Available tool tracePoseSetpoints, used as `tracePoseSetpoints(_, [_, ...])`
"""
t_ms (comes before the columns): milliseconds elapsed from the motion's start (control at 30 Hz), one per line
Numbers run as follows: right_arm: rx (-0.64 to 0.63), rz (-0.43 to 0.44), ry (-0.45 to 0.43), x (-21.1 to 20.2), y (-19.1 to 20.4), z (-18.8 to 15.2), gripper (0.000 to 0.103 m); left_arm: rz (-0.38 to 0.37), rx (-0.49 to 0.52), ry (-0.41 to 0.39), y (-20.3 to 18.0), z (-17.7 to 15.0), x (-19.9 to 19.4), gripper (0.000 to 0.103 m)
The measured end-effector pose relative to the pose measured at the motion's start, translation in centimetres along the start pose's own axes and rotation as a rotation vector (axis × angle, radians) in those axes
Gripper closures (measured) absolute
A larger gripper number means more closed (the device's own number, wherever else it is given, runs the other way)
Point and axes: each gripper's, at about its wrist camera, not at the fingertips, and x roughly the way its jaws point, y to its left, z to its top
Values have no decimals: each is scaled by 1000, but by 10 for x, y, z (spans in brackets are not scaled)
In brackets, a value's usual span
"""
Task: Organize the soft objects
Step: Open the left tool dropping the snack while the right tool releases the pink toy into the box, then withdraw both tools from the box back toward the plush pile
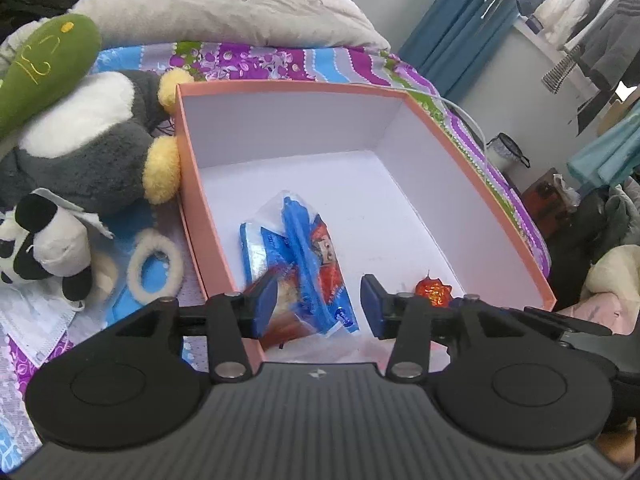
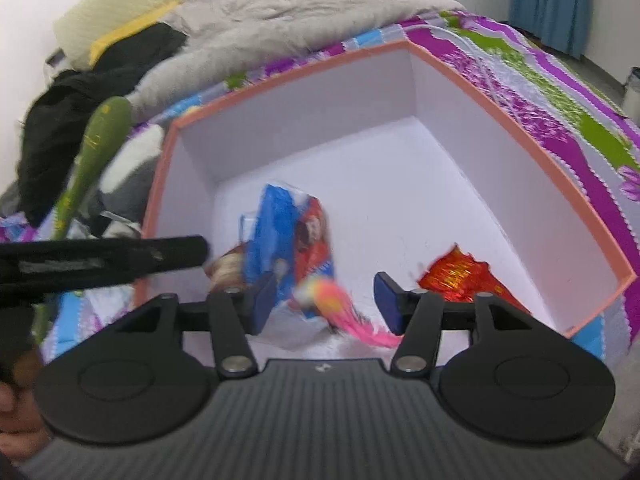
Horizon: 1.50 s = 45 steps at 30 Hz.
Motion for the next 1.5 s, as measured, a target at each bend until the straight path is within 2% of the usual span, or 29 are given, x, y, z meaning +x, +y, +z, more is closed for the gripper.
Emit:
tracePoseSetpoints(167, [-10, 13, -35, -21, 7, -3, 45, -2, 7, -38, -2, -2, -25, 51])
tracePoseSetpoints(433, [-9, 41, -112, -71, 26, -14, 45, -11, 21, -124, -11, -18, -89, 51])
tracePoseSetpoints(767, [-46, 79, -238, -139, 58, -39, 45, -7, 31, -256, -14, -52, -184, 51])
tracePoseSetpoints(867, [-64, 89, -268, -155, 69, -48, 45, 1, 28, -275, -10, -65, -203, 51])
tracePoseSetpoints(1267, [-110, 140, -305, -188, 108, -84, 45, 38, -5, -341, 11, -118, -270, 51])
tracePoseSetpoints(1500, [-165, 186, -294, -189, 126, -103, 45, 92, -44, -355, 26, -143, -286, 51])
